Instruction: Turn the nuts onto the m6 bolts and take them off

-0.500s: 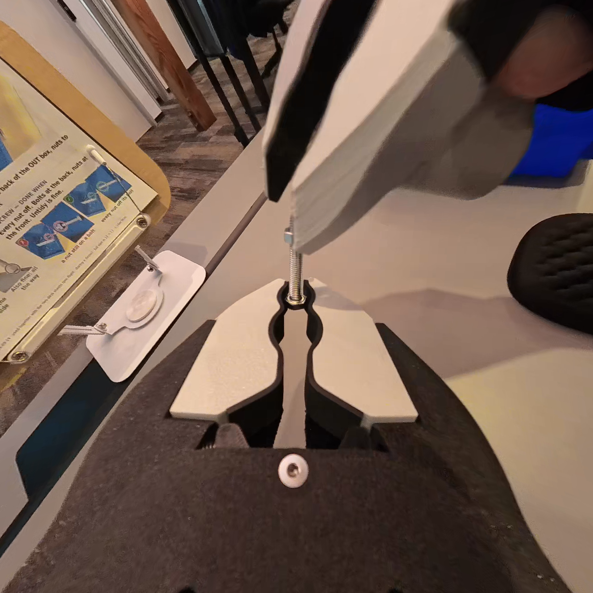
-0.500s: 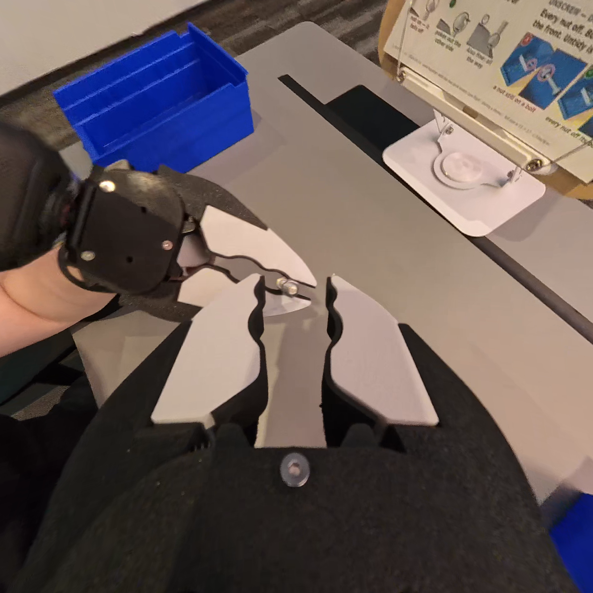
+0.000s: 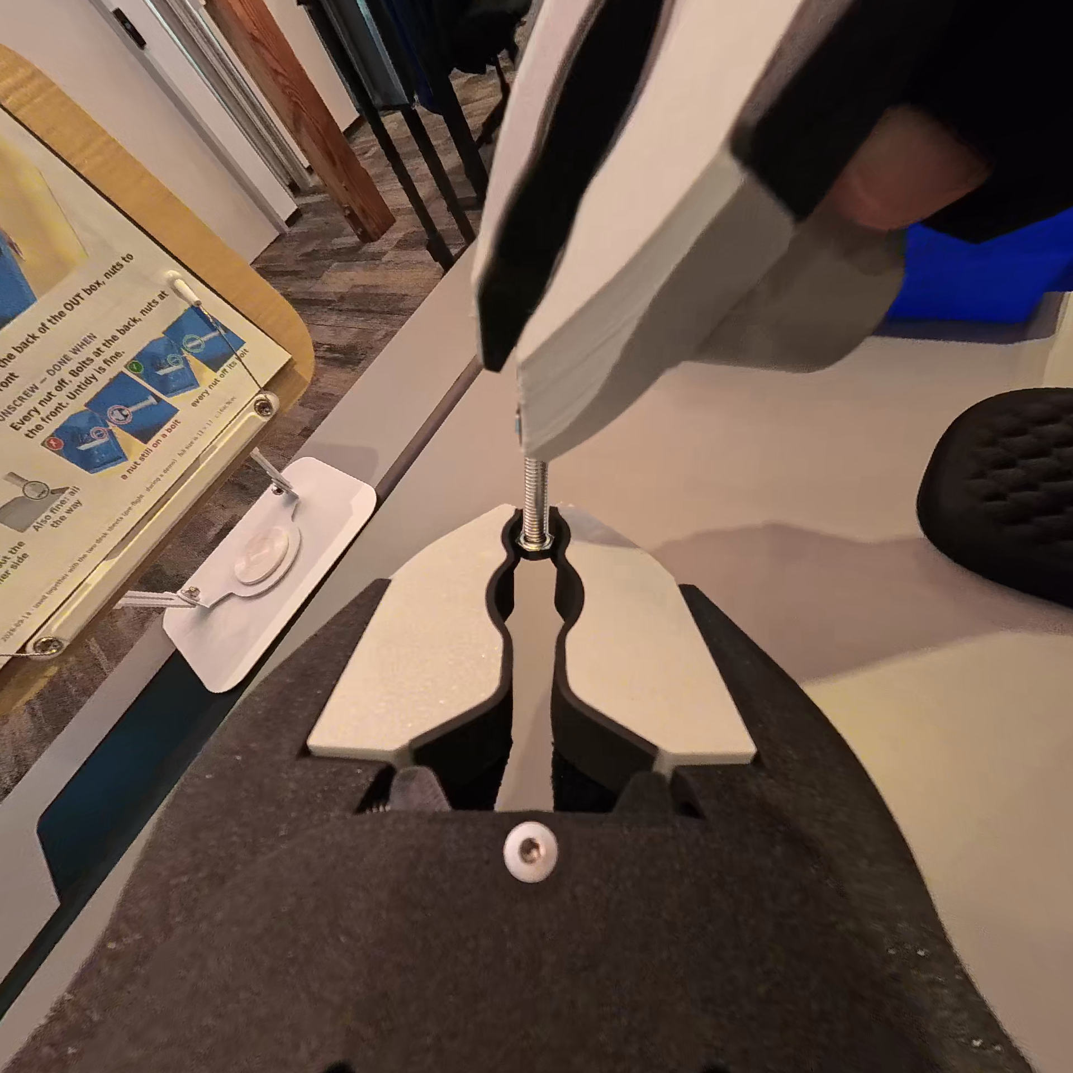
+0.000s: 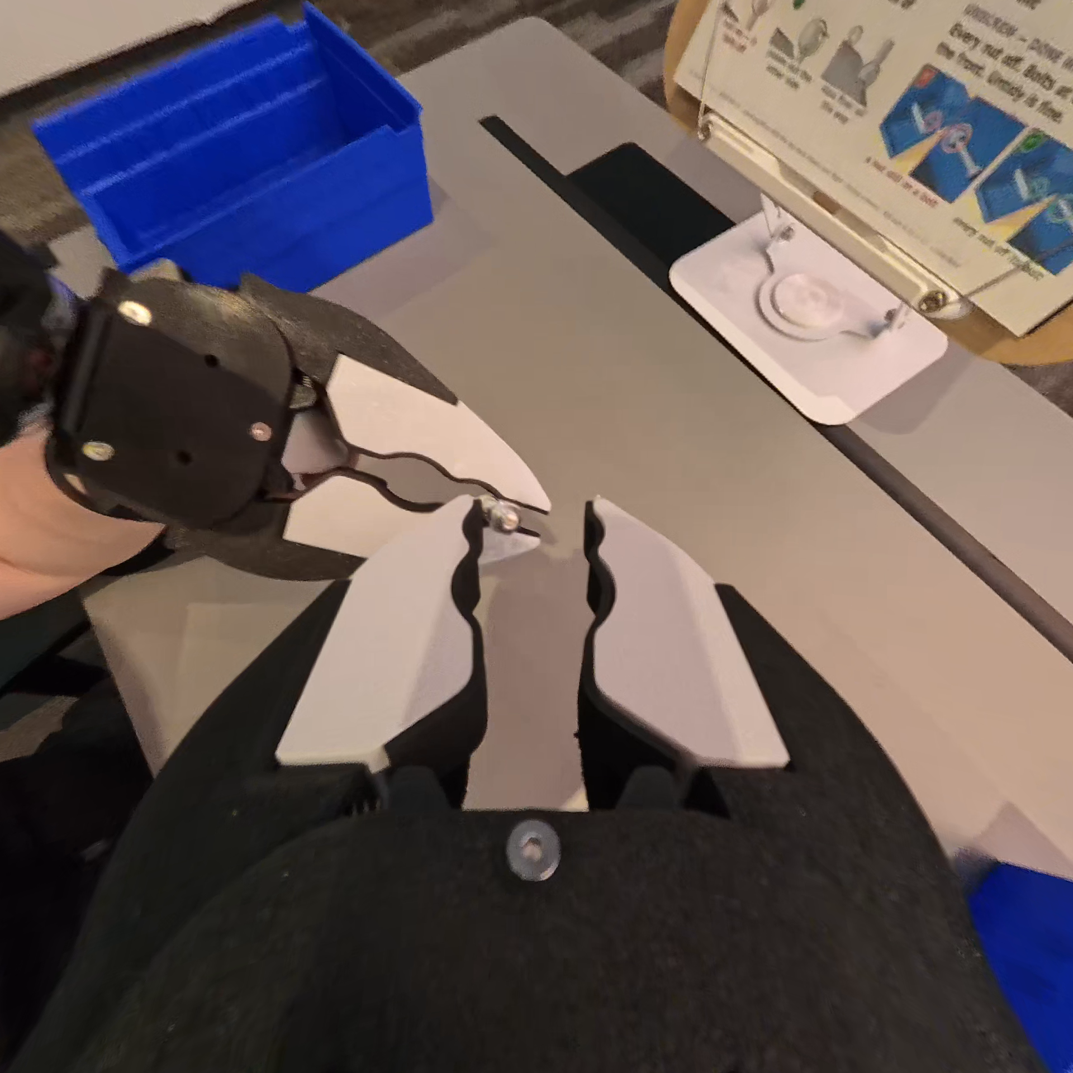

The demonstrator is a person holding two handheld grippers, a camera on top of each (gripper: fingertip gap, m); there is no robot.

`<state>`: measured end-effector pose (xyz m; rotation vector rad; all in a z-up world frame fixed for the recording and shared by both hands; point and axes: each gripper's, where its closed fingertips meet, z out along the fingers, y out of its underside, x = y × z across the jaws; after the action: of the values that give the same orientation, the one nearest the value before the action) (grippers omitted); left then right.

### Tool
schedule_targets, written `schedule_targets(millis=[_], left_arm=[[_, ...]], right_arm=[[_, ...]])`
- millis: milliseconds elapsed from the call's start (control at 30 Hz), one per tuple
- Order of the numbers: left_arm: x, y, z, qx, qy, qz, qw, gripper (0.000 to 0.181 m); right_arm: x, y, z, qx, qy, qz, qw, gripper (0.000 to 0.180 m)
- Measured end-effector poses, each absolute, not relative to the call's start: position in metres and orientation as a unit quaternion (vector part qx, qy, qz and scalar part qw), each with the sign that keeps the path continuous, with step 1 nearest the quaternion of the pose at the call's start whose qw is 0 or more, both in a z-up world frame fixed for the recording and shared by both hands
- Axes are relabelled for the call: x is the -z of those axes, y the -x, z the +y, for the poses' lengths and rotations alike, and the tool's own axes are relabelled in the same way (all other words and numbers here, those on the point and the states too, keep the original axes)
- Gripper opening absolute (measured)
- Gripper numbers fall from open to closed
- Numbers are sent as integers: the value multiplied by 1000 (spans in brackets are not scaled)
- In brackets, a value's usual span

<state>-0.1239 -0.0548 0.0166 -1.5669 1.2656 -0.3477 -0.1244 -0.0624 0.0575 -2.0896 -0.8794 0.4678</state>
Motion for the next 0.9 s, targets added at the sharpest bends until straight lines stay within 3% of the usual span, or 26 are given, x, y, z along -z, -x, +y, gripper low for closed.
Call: schedule_targets(millis=[900], left_arm=[[-30, 127, -59, 170, 650, 517, 531, 8]], right_arm=[[-60, 115, -65, -195, 825, -349, 399, 31]])
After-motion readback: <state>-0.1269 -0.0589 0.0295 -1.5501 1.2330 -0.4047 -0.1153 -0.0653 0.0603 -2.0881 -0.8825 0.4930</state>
